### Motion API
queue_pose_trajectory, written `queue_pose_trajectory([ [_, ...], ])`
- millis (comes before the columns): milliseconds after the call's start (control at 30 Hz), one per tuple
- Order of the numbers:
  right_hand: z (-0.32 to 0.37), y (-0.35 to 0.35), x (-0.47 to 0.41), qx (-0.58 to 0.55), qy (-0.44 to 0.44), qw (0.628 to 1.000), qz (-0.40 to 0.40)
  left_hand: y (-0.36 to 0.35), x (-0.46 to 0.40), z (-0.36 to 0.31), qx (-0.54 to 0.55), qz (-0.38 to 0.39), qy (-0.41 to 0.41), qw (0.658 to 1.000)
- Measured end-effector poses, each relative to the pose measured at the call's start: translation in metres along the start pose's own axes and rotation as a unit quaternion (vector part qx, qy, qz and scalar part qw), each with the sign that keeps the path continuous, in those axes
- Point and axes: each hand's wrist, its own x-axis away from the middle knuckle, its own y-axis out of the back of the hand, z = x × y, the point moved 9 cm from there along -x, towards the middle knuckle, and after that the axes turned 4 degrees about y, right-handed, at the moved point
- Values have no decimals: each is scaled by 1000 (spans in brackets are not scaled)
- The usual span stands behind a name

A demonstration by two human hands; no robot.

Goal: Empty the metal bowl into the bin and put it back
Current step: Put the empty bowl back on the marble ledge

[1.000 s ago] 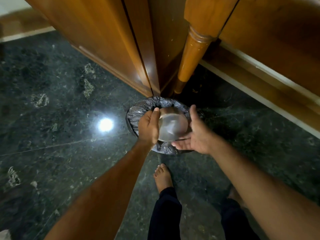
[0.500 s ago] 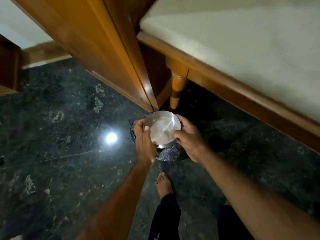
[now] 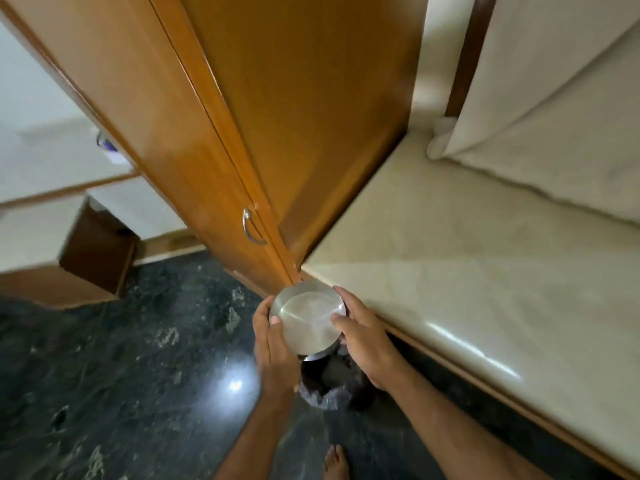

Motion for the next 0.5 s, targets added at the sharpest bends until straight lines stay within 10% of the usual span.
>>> queue_pose_trajectory([
  [200,109,85,17,73,50,990,-108,-70,-1,-114,14,33,-54,998],
  [500,157,225,9,125,42,942,-309,-237,-15,-179,-121,299,-49,945],
])
